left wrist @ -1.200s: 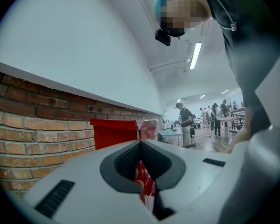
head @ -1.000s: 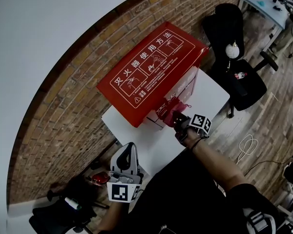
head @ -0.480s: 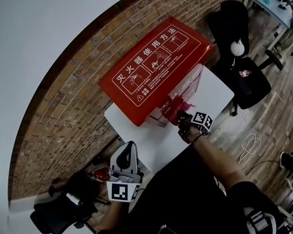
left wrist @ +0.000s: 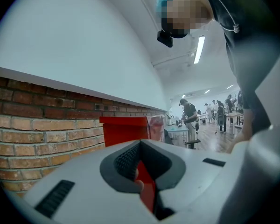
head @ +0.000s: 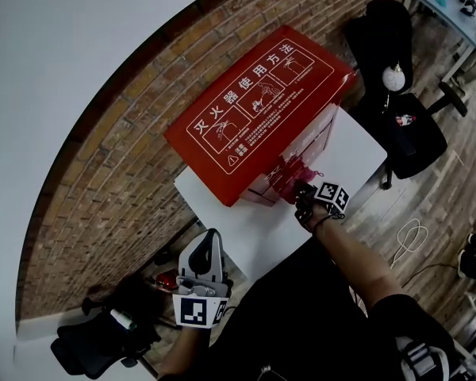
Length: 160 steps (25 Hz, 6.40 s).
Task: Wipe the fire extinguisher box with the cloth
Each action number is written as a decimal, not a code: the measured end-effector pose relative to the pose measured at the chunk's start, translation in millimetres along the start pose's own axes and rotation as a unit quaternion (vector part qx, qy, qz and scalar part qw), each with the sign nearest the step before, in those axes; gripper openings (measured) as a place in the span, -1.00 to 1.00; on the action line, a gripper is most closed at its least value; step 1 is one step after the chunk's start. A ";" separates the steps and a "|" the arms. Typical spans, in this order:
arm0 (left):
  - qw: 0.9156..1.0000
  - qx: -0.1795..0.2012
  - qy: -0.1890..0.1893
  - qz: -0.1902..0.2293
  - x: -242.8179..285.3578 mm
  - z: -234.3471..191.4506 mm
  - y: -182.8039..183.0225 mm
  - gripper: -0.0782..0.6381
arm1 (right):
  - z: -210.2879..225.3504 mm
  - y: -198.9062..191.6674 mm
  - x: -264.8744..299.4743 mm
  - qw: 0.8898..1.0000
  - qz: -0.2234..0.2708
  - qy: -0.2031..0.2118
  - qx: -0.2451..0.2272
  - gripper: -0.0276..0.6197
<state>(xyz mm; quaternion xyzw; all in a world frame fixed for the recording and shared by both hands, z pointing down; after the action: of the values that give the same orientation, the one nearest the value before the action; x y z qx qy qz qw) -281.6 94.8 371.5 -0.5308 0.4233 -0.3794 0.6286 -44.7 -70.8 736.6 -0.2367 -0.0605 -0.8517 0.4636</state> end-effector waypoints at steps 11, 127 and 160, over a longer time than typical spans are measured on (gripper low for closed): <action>1.000 0.007 0.007 -0.023 -12.0 -2.3 -5.1 -0.69 | 34.1 -9.0 16.6 0.998 0.005 -0.057 0.020 -0.67; 0.999 -0.026 -0.033 0.013 -0.3 26.4 -20.5 -0.69 | -117.1 -68.4 -75.6 0.966 -0.048 0.245 0.068 -0.67; 0.998 -0.037 -0.043 0.036 6.1 21.2 -21.1 -0.69 | -224.5 -56.7 -126.8 0.932 -0.034 0.355 0.069 -0.67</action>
<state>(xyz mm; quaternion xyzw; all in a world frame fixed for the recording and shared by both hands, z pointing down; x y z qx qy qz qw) -260.2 93.3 393.2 -0.5541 0.4282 -0.3172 0.6395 -111.0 -14.8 487.2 0.1163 0.0417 -0.8893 0.4404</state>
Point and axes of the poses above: the fingertips, and each gripper's own axes: x forward along the fingers, z to its right, y out of its top, the point moved 7 cm from there along -x, backward along the fingers, and after that the axes turned 13 degrees about z, right-handed, at the moved point
